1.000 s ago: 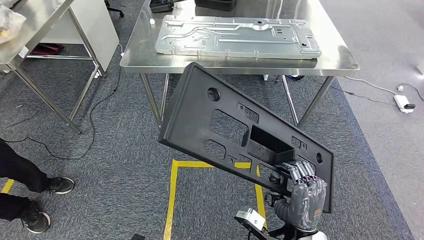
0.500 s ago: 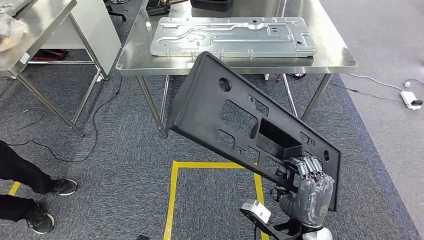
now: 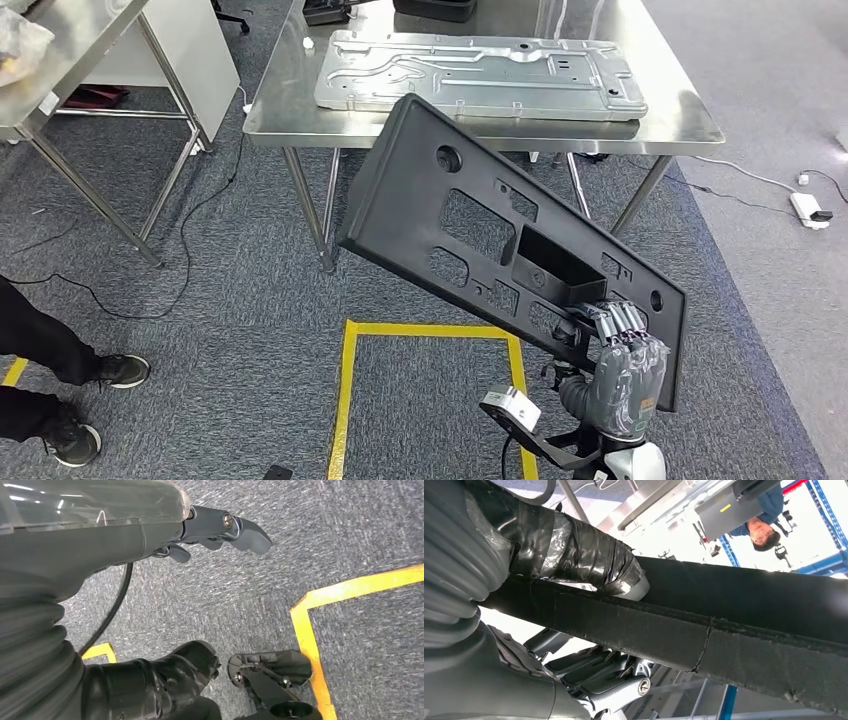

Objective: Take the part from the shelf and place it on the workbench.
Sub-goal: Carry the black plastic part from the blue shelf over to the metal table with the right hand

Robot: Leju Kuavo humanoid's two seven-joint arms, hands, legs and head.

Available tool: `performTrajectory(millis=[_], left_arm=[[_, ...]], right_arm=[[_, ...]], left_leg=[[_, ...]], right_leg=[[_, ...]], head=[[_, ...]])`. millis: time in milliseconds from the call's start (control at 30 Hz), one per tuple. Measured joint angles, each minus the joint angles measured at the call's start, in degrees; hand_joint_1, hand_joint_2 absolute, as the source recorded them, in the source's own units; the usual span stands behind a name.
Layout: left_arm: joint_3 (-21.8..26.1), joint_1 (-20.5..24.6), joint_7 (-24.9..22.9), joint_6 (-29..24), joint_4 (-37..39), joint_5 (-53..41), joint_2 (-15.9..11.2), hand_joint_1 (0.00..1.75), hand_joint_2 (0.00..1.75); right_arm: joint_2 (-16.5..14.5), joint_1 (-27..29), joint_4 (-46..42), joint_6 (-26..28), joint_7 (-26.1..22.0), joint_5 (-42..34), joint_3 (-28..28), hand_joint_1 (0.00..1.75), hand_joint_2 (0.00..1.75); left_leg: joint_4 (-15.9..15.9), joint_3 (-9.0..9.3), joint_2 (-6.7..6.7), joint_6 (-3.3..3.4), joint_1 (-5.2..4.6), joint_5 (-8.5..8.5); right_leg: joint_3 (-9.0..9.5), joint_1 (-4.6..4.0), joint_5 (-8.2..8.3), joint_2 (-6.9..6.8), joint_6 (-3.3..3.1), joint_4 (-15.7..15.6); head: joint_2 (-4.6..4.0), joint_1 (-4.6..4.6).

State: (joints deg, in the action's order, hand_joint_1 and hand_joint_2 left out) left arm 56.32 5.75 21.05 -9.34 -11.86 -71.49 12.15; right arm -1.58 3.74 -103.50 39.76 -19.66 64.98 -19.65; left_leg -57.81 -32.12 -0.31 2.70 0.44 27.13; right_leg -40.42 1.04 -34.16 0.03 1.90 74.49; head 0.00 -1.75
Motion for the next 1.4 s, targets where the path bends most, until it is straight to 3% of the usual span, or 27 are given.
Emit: performTrajectory(millis=[33, 100, 133, 167, 233, 300, 367, 433, 467, 500, 533, 633, 700, 800, 833, 867, 933, 967, 1000, 1033, 1067, 1100, 1167, 1233, 1300, 1367, 1400], left_arm=[[-0.01, -0.02, 0.00, 0.03, 0.00, -0.01, 0.01, 0.00, 1.75], [-0.03, -0.04, 0.01, 0.09, 0.01, -0.01, 0.08, 0.00, 1.75], [-0.05, -0.03, 0.02, 0.13, 0.01, -0.02, 0.14, 0.00, 1.75], [-0.07, 0.00, 0.03, 0.16, 0.01, -0.03, 0.19, 0.00, 1.75], [-0.13, 0.09, 0.04, 0.19, 0.01, -0.05, 0.25, 0.00, 1.75], [-0.20, 0.17, 0.05, 0.19, 0.01, -0.05, 0.24, 0.00, 1.75], [-0.27, 0.24, 0.05, 0.19, 0.01, -0.05, 0.22, 0.00, 1.75], [-0.31, 0.22, 0.05, 0.19, 0.01, -0.05, 0.22, 0.00, 1.75], [-0.33, 0.17, 0.04, 0.20, 0.01, -0.05, 0.22, 0.00, 1.75], [-0.34, 0.10, 0.04, 0.20, 0.01, -0.05, 0.22, 0.00, 1.75], [-0.34, 0.05, 0.04, 0.21, 0.01, -0.05, 0.21, 0.00, 1.75], [-0.37, 0.11, 0.04, 0.21, 0.01, -0.07, 0.20, 0.00, 1.75], [-0.45, 0.19, 0.04, 0.23, 0.01, -0.08, 0.21, 0.00, 1.75], [-0.59, 0.10, 0.03, 0.30, 0.01, -0.08, 0.18, 0.00, 1.75], [-0.62, 0.10, 0.03, 0.32, 0.01, -0.08, 0.17, 0.00, 1.75], [-0.66, 0.13, 0.03, 0.33, 0.01, -0.08, 0.17, 0.00, 1.75], [-0.75, 0.18, 0.04, 0.37, 0.01, -0.09, 0.17, 0.00, 1.75], [-0.78, 0.17, 0.04, 0.40, 0.01, -0.09, 0.17, 0.00, 1.75], [-0.80, 0.14, 0.04, 0.43, 0.01, -0.09, 0.17, 0.00, 1.75], [-0.81, 0.11, 0.04, 0.46, 0.01, -0.10, 0.17, 0.00, 1.75], [-0.82, 0.09, 0.04, 0.49, 0.01, -0.11, 0.18, 0.00, 1.75], [-0.84, 0.08, 0.04, 0.50, 0.01, -0.13, 0.21, 0.00, 1.75], [-0.88, 0.11, 0.06, 0.53, 0.01, -0.14, 0.32, 0.00, 1.75], [-0.89, 0.15, 0.07, 0.54, 0.01, -0.14, 0.40, 0.00, 1.75], [-0.89, 0.22, 0.08, 0.55, 0.01, -0.12, 0.39, 0.00, 1.75], [-0.89, 0.28, 0.08, 0.55, 0.01, -0.04, 0.38, 0.00, 1.75], [-0.89, 0.28, 0.02, 0.55, 0.01, 0.03, 0.37, 0.00, 1.75]], right_arm=[[0.10, -0.01, 0.13, 0.00, 0.04, 0.05, 0.00, 1.75, 1.75], [0.22, -0.13, 0.23, 0.00, 0.22, 0.11, 0.00, 1.75, 1.75], [0.26, -0.23, 0.25, 0.00, 0.36, 0.14, -0.03, 1.75, 1.75], [0.30, -0.31, 0.27, 0.00, 0.51, 0.16, -0.09, 1.75, 1.75], [0.39, -0.39, 0.30, 0.00, 0.81, 0.21, -0.23, 1.75, 1.75], [0.46, -0.41, 0.31, 0.00, 0.99, 0.27, -0.31, 1.75, 1.75], [0.48, -0.48, 0.31, 0.00, 1.05, 0.33, -0.37, 1.75, 1.75], [0.50, -0.53, 0.34, 0.00, 1.15, 0.37, -0.41, 1.75, 1.75], [0.50, -0.52, 0.38, 0.00, 1.22, 0.37, -0.42, 1.75, 1.75], [0.51, -0.51, 0.42, 0.00, 1.35, 0.37, -0.42, 1.75, 1.75], [0.52, -0.51, 0.44, 0.00, 1.51, 0.37, -0.42, 1.75, 1.75], [0.61, -0.53, 0.44, -0.01, 1.86, 0.37, -0.42, 1.75, 1.75], [0.68, -0.54, 0.44, 0.00, 1.88, 0.37, -0.42, 1.75, 1.75], [0.76, -0.53, 0.42, 0.00, 2.01, 0.37, -0.42, 1.75, 1.75], [0.80, -0.55, 0.41, 0.00, 2.09, 0.37, -0.42, 1.75, 1.75], [0.84, -0.56, 0.40, 0.00, 2.16, 0.37, -0.42, 1.75, 1.75], [0.96, -0.49, 0.40, 0.00, 2.20, 0.37, -0.42, 1.75, 1.75], [1.05, -0.39, 0.40, 0.00, 2.20, 0.37, -0.42, 1.75, 1.75], [1.14, -0.30, 0.40, 0.00, 2.20, 0.37, -0.42, 1.75, 1.75], [1.21, -0.24, 0.40, 0.00, 2.20, 0.37, -0.42, 1.75, 1.75], [1.26, -0.21, 0.39, 0.00, 2.20, 0.37, -0.42, 1.75, 1.75], [1.28, -0.22, 0.39, 0.00, 2.20, 0.35, -0.42, 1.75, 1.75], [1.29, -0.24, 0.36, 0.00, 2.20, 0.32, -0.42, 1.75, 1.75], [1.31, -0.22, 0.31, 0.00, 2.20, 0.28, -0.42, 1.75, 1.75], [1.32, -0.19, 0.22, 0.00, 2.19, 0.21, -0.42, 1.75, 1.75], [1.31, -0.20, 0.14, 0.00, 2.17, 0.16, -0.42, 1.75, 1.75], [1.31, -0.20, 0.10, 0.00, 2.14, 0.16, -0.42, 1.75, 1.75]], left_leg=[[-0.11, 0.08, -0.06, 0.00, -0.05, 0.11], [-0.35, 0.29, -0.17, -0.14, -0.16, 0.47], [-0.53, 0.30, -0.20, -0.31, -0.28, 0.65], [-0.63, 0.26, -0.19, -0.54, -0.35, 0.77], [-0.62, 0.16, -0.16, -1.09, -0.40, 0.81], [-0.85, 0.14, -0.10, -1.68, -0.40, 1.25], [-4.46, -1.39, -0.06, -2.29, -0.32, 3.58], [-11.94, -5.02, -0.04, -2.88, 0.04, 7.02], [-15.07, -6.67, -0.03, -3.14, 0.22, 7.97], [-16.44, -7.48, -0.03, -3.34, 0.39, 7.84], [-15.39, -7.13, -0.02, -3.50, 0.55, 6.52], [-4.30, -2.06, -0.02, -3.53, 0.77, 0.99], [-0.93, -0.55, -0.11, -3.03, 0.54, 0.29], [-0.53, -0.49, -0.15, -1.80, 0.40, 0.00], [-0.30, -0.41, -0.12, -1.34, 0.46, -0.18], [-0.09, -0.33, -0.08, -0.92, 0.54, -0.32], [-0.09, -0.35, -0.02, -0.43, 0.38, -0.29], [-0.14, -0.36, 0.00, -0.31, 0.24, -0.23], [-0.21, -0.34, 0.00, -0.20, 0.07, -0.16], [-0.30, -0.29, -0.03, -0.12, -0.08, -0.08], [-0.39, -0.20, -0.07, -0.08, -0.22, 0.02], [-0.45, -0.09, -0.12, -0.06, -0.31, 0.14], [-0.62, -0.05, -0.16, -0.31, -0.60, 0.37], [-0.63, -0.14, -0.13, -0.80, -0.64, 0.46], [-0.58, 0.01, -0.10, -1.44, -0.57, 0.66], [-2.75, -0.80, -0.07, -2.14, -0.51, 2.32], [-5.54, -2.08, -0.05, -2.47, -0.32, 3.93]], right_leg=[[0.64, -0.03, 1.56, 0.00, -0.15, -1.61], [4.07, -0.24, 5.43, -0.01, -0.80, -8.98], [5.62, -0.41, 6.56, -0.01, -1.11, -12.36], [6.55, -0.58, 7.01, 0.01, -1.36, -14.42], [6.89, -0.80, 6.90, 0.10, -1.58, -15.45], [7.23, -0.38, 7.14, 0.10, -1.99, -15.97], [7.69, 0.10, 7.37, -0.05, -2.52, -16.64], [7.74, 0.10, 7.35, -0.21, -2.76, -16.71], [7.71, 0.12, 7.33, -0.23, -2.77, -16.69], [7.71, 0.16, 7.29, -0.22, -2.74, -16.65], [7.75, 0.22, 7.23, -0.18, -2.66, -16.59], [7.94, 0.37, 6.77, -0.04, -1.90, -16.09], [7.86, 0.23, 6.60, 0.00, -1.16, -15.88], [7.81, 0.30, 6.45, 0.02, -0.11, -15.86], [7.41, 0.38, 5.68, 0.01, 0.12, -14.85], [6.48, 0.40, 4.30, -0.01, 0.26, -12.70], [3.10, 0.32, 0.62, -0.02, 0.34, -5.38], [1.39, 0.27, -0.58, -0.02, 0.33, -1.90], [0.39, 0.23, -0.76, -0.02, 0.25, 0.00], [0.43, 0.19, 0.19, -0.02, 0.06, -0.30], [1.55, 0.11, 2.03, -0.02, -0.23, -2.83], [3.38, -0.08, 4.12, -0.03, -0.70, -6.85], [6.42, -0.51, 6.47, -0.08, -1.46, -13.51], [7.18, -0.82, 6.56, -0.03, -1.73, -15.41], [7.46, -0.59, 6.85, 0.05, -2.03, -16.02], [7.98, -0.10, 7.21, -0.06, -2.52, -16.86], [8.14, 0.00, 7.30, -0.17, -2.68, -17.08]], head=[[0.00, -0.01], [0.00, -0.01], [0.00, 0.00], [0.00, 0.01], [0.00, 0.02], [0.00, 0.02], [0.00, 0.19], [0.00, 0.34], [0.00, 0.34], [0.00, 0.34], [0.00, 0.34], [0.00, 0.34], [0.00, 0.33], [0.00, 0.31], [0.00, 0.31], [0.00, 0.30], [0.00, 0.29], [0.00, 0.30], [0.00, 0.30], [0.00, 0.30], [0.00, 0.30], [0.00, 0.29], [0.00, 0.31], [0.00, 0.32], [0.00, 0.31], [0.00, 0.39], [0.00, 0.44]])
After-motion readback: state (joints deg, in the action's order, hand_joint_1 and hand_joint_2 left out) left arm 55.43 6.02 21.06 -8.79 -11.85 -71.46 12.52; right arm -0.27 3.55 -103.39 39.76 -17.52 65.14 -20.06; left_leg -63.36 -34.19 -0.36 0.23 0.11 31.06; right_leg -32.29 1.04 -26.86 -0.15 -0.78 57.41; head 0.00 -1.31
